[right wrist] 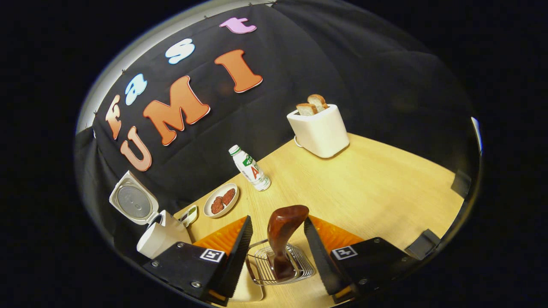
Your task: Close the left gripper, press the button to open the rice cooker; take a wooden spoon from the chopstick holder with the right hand, scoop a spoonful of rice and pour it into the rice cooker, then put the wooden spoon back into the chopstick holder.
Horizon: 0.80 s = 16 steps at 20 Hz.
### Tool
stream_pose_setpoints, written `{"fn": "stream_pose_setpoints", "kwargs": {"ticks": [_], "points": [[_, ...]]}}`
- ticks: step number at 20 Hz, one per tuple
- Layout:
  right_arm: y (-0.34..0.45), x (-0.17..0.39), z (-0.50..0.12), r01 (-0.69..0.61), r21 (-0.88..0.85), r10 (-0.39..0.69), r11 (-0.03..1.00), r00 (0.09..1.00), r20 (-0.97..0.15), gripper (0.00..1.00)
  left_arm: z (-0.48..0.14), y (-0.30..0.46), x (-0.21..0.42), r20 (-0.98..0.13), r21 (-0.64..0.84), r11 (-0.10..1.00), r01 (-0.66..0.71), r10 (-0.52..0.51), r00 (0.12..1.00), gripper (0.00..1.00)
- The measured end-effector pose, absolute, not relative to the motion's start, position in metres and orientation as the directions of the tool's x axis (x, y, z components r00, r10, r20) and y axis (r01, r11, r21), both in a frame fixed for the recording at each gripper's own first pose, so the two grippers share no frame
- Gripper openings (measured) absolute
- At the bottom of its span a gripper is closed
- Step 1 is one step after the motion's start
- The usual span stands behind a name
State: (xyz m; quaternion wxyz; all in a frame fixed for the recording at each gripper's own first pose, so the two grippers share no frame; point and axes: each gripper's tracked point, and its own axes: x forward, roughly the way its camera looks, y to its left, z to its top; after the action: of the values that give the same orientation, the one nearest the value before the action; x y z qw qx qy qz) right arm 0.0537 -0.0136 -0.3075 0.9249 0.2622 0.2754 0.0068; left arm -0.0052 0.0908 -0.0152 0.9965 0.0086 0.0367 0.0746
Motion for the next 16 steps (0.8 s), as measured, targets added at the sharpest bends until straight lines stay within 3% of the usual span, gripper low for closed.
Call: {"fn": "stream_pose_setpoints", "kwargs": {"ticks": [3,4,6,11,16], "points": [[-0.017,0.056,-0.312,0.163,0.537,0.165,0.828,0.844,-0.510,0.50,-0.016,0.094,-0.007,-0.068,0.022,0.988,-0.150,0.151,0.986,0.93],[-0.013,0.056,-0.309,0.163,0.560,0.178,0.812,0.845,-0.504,0.44,-0.015,0.097,-0.007,-0.064,0.025,0.987,-0.159,0.160,0.985,1.00],[-0.010,0.055,-0.311,0.172,0.558,0.175,0.811,0.840,-0.513,0.26,-0.015,0.102,-0.008,-0.064,0.031,0.984,-0.176,0.177,0.982,1.00],[-0.009,0.057,-0.306,0.203,0.538,0.138,0.818,0.838,-0.528,0.04,-0.017,0.105,-0.009,-0.072,0.014,0.985,-0.175,0.175,0.982,1.00],[-0.007,0.052,-0.266,0.167,0.497,0.112,0.851,0.868,-0.484,0.02,-0.010,0.106,-0.009,-0.055,0.031,0.986,-0.165,0.166,0.985,1.00]]}}
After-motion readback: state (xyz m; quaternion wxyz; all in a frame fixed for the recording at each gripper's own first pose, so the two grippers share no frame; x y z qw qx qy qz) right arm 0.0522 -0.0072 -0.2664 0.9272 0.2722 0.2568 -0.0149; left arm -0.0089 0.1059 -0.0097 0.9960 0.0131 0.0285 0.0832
